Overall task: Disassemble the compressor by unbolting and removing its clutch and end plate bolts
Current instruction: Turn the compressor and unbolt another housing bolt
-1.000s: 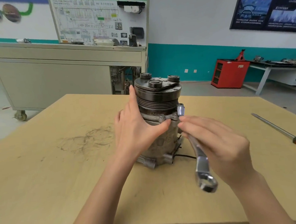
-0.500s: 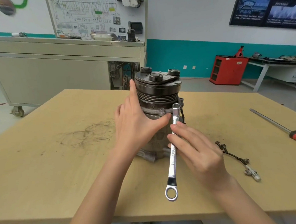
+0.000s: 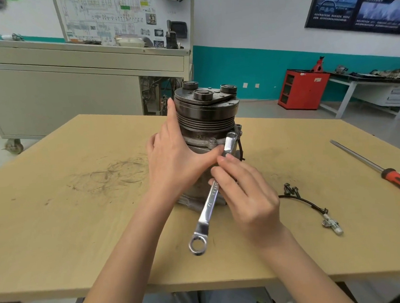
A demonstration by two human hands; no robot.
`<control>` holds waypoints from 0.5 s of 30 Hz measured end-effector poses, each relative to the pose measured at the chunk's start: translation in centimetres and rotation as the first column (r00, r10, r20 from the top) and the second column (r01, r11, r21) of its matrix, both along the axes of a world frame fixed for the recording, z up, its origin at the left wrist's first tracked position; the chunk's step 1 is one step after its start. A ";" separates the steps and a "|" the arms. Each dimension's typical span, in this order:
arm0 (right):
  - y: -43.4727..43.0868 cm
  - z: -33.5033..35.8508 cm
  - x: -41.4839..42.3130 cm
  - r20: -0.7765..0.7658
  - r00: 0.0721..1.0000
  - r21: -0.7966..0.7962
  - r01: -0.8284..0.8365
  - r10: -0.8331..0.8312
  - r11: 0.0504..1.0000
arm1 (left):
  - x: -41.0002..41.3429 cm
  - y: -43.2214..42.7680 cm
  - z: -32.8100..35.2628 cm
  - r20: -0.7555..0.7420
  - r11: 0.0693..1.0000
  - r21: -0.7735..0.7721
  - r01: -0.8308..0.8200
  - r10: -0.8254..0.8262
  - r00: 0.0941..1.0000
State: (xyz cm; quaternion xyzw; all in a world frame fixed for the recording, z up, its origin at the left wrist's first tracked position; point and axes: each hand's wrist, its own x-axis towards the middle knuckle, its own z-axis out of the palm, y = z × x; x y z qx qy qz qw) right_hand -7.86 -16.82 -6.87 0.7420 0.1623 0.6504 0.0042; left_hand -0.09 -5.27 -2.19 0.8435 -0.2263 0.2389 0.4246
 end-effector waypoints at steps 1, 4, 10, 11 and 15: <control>-0.5 0.0 -0.2 -0.009 1.000 -0.015 -0.023 0.023 1.000 | 0.0 0.0 0.0 0.001 1.000 0.005 0.002 -0.002 1.000; -2.4 0.1 -1.0 -0.065 0.982 0.054 -0.175 0.178 0.983 | 0.0 0.0 -0.1 0.003 1.000 0.013 -0.005 0.005 1.000; -3.8 0.2 -0.8 0.220 0.556 0.853 -0.508 0.801 0.118 | 0.2 0.0 0.0 0.012 1.000 0.019 -0.014 0.013 1.000; -4.4 0.6 -0.4 0.288 0.479 0.881 -0.472 0.830 -0.033 | 0.2 0.0 0.0 0.012 1.000 0.020 -0.013 0.013 1.000; -6.9 2.7 2.0 0.400 0.242 0.912 -0.201 0.884 -0.357 | 0.2 0.1 -0.1 0.012 1.000 0.025 -0.015 0.014 1.000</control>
